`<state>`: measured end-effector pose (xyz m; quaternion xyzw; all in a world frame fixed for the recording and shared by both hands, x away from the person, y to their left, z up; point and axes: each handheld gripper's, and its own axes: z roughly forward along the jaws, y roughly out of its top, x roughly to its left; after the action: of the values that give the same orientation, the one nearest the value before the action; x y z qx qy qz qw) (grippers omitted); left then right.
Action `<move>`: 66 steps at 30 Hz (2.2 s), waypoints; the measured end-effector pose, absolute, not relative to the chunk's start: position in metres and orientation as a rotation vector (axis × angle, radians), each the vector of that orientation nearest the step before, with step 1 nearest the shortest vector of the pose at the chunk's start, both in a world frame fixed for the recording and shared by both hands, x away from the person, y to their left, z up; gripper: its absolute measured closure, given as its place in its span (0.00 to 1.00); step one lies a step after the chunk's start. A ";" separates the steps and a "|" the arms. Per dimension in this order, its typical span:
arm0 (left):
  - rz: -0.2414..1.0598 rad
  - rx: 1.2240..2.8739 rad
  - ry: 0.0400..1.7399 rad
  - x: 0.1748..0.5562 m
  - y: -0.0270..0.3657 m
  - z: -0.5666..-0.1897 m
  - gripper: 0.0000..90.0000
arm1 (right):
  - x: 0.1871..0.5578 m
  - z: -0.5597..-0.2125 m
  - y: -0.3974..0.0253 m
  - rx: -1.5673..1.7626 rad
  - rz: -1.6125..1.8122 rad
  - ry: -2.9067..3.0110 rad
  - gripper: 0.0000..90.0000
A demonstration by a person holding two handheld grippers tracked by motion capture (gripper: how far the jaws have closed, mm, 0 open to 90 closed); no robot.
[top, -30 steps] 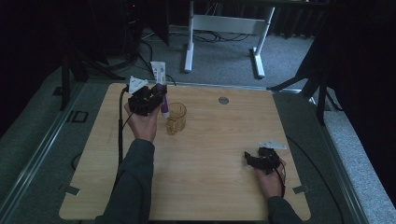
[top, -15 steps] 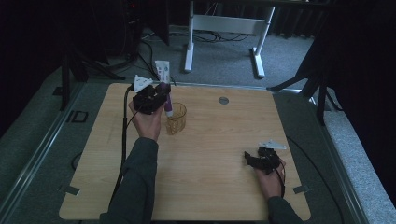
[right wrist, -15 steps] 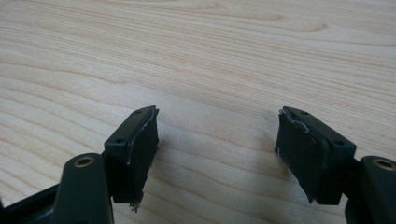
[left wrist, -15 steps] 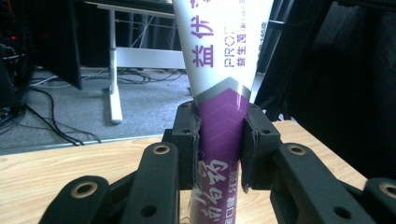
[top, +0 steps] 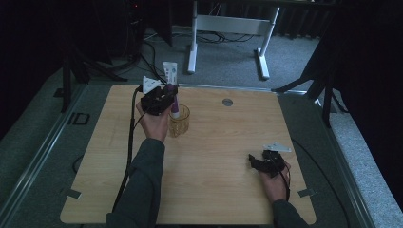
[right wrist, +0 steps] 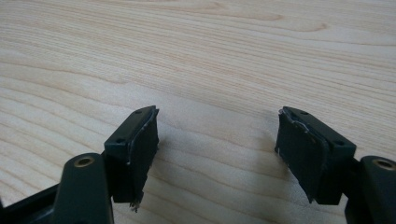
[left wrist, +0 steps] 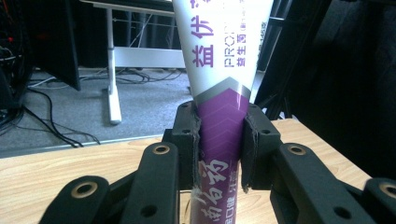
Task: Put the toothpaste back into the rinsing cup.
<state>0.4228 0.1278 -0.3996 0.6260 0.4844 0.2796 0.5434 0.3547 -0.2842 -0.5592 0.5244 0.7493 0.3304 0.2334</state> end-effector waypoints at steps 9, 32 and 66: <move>0.687 1.494 1.116 0.428 0.122 -0.405 0.78 | 0.354 -0.559 -0.284 1.439 0.907 2.057 0.33; 0.677 1.543 1.171 0.450 0.116 -0.429 0.78 | 0.354 -0.559 -0.284 1.440 0.908 2.057 0.33; 0.663 1.659 1.185 0.459 0.107 -0.448 0.77 | 0.355 -0.559 -0.284 1.441 0.908 2.057 0.33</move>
<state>0.4595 0.1065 -0.4484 0.6796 0.4854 0.2717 0.4783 0.3546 -0.2841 -0.5592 0.5248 0.7490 0.3305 0.2332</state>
